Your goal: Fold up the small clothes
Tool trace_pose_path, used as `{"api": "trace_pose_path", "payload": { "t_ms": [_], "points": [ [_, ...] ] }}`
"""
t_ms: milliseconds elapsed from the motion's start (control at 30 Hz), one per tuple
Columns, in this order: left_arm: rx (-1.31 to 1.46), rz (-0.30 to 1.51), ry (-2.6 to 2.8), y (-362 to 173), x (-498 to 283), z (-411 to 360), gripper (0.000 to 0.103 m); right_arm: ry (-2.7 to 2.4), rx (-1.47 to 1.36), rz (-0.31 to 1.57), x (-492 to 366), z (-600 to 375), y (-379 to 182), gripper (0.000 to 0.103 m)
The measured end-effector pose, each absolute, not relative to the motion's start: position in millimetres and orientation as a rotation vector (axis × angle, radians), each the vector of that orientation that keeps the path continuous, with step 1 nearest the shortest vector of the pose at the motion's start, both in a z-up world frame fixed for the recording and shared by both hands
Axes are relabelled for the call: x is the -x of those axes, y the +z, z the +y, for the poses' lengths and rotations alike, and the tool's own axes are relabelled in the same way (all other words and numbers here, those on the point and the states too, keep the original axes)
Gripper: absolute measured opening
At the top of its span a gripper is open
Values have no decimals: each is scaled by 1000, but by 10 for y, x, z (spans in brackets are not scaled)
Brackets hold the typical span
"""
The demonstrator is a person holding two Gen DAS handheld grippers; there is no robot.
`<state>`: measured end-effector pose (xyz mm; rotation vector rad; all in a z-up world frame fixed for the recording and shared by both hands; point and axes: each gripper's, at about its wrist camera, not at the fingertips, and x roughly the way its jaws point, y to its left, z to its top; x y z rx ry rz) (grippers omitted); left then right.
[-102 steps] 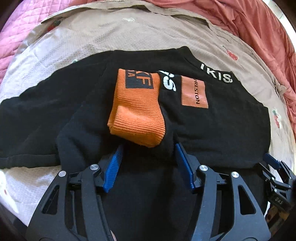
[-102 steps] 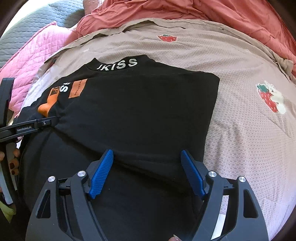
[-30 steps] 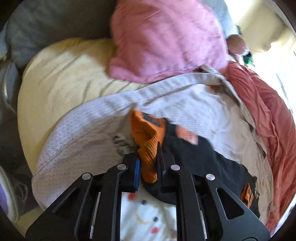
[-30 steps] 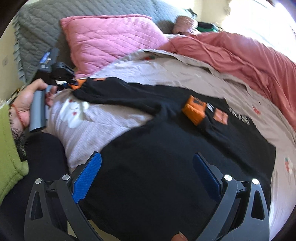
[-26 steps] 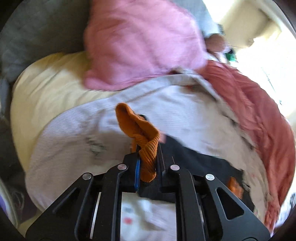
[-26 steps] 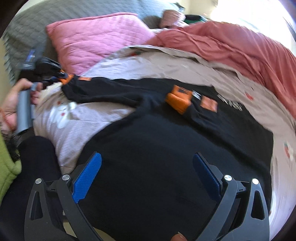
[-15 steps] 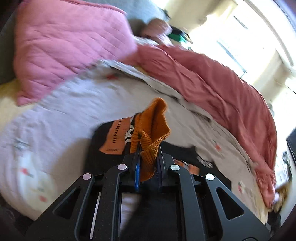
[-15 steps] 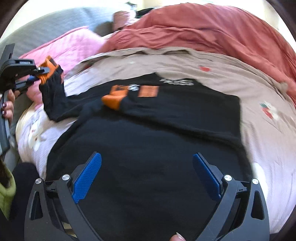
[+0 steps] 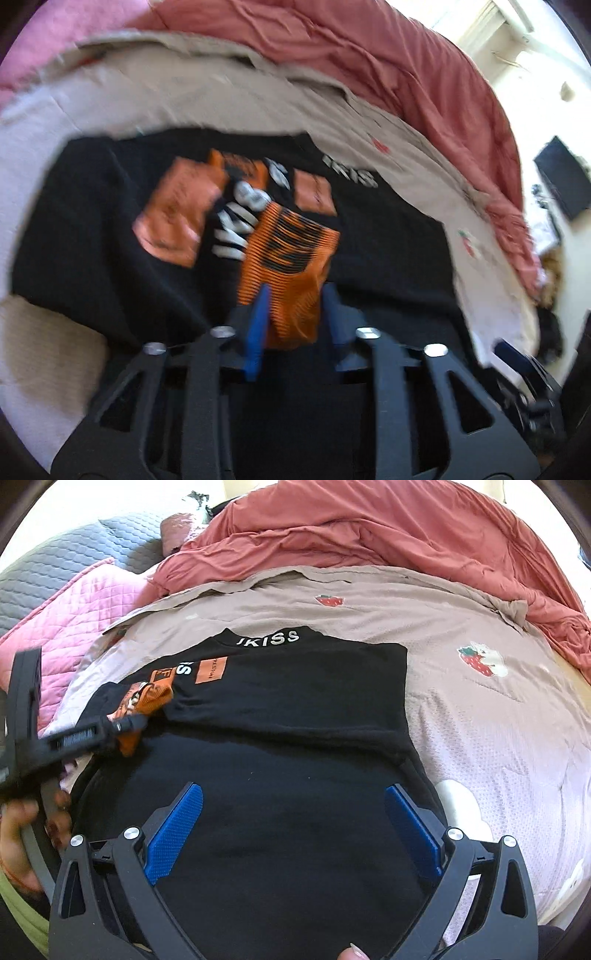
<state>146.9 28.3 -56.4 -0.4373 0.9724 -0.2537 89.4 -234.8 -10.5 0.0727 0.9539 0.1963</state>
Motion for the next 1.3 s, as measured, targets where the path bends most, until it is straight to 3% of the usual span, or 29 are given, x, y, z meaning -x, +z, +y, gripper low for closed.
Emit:
{"api": "trace_pose_path", "payload": {
  "t_ms": [167,367,600,667,733,933,1033,1300],
  "points": [
    [513,940,-309,-424,-1495,493,29,229,-159,979,-1096,-2184,-86,98],
    [391,867,-76,-198,-1519,925,50,355,-273,1043,-1371,-1648,-187,98],
    [467,901,73,-310,-1610,1423,60,408,-271,1099,-1664,-1072,-441,95],
    [479,908,90,-318,-1594,1510,61,416,-250,1108,-1754,-961,-513,73],
    [505,907,87,-319,-1610,1580,61,421,-245,1113,-1806,-894,-575,62],
    [504,883,87,-273,-1643,1609,64,479,-214,1083,-1756,-755,-513,17],
    [510,869,90,-243,-1647,1637,65,500,-162,1008,-1681,-733,-305,11],
    [525,836,99,-210,-1618,1727,65,427,-28,829,-1774,-1081,300,10]
  ]
}}
